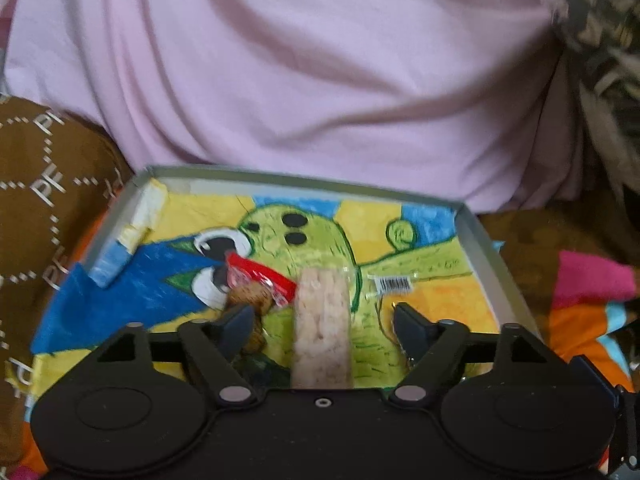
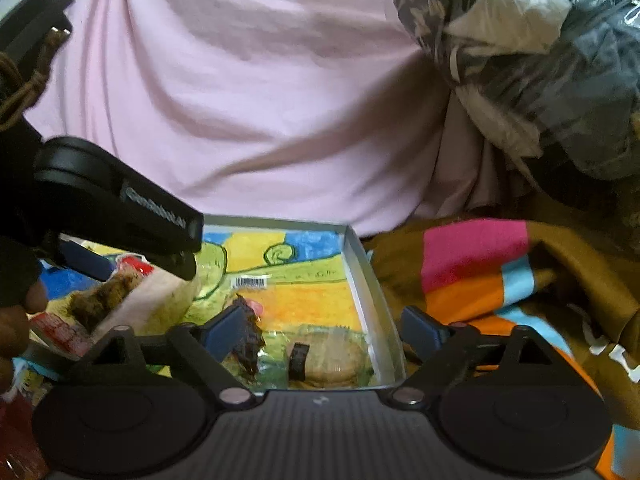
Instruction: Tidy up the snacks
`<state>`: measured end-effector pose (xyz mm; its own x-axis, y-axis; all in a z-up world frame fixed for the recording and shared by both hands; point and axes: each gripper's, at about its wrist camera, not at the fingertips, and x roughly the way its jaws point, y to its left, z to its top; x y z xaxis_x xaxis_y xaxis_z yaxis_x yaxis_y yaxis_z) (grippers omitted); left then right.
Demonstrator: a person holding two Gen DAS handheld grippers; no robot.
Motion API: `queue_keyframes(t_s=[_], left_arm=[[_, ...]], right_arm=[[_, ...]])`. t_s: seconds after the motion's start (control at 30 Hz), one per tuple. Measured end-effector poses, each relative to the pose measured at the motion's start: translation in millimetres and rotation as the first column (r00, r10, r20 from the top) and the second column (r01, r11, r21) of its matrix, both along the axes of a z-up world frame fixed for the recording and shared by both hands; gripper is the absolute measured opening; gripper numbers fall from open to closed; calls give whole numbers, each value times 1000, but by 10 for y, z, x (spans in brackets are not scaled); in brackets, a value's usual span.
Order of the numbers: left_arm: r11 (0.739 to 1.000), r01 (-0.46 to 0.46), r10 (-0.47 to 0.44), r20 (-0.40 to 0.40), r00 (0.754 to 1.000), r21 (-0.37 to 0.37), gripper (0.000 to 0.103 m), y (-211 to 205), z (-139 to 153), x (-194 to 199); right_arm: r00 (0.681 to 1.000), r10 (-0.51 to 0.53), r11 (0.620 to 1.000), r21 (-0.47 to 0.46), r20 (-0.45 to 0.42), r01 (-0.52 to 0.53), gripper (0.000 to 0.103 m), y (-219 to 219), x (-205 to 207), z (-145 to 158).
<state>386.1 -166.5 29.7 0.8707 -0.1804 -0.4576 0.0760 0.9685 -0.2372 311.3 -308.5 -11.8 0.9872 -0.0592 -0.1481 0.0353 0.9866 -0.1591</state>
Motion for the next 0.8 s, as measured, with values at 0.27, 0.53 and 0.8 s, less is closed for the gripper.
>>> queue_keyframes(t_s=[0.27, 0.53, 0.8], left_arm=[[999, -49, 47, 94, 995, 20, 102, 291, 238, -394], [993, -79, 63, 176, 982, 86, 102, 544, 382, -930], [990, -106, 86, 196, 977, 94, 102, 840, 386, -1503]], right_arm=[[994, -28, 1000, -11, 102, 29, 103, 119, -271, 162], [980, -81, 996, 51, 182, 73, 103, 145, -714, 323], [965, -27, 997, 72, 259, 9, 103, 238, -1255, 460]])
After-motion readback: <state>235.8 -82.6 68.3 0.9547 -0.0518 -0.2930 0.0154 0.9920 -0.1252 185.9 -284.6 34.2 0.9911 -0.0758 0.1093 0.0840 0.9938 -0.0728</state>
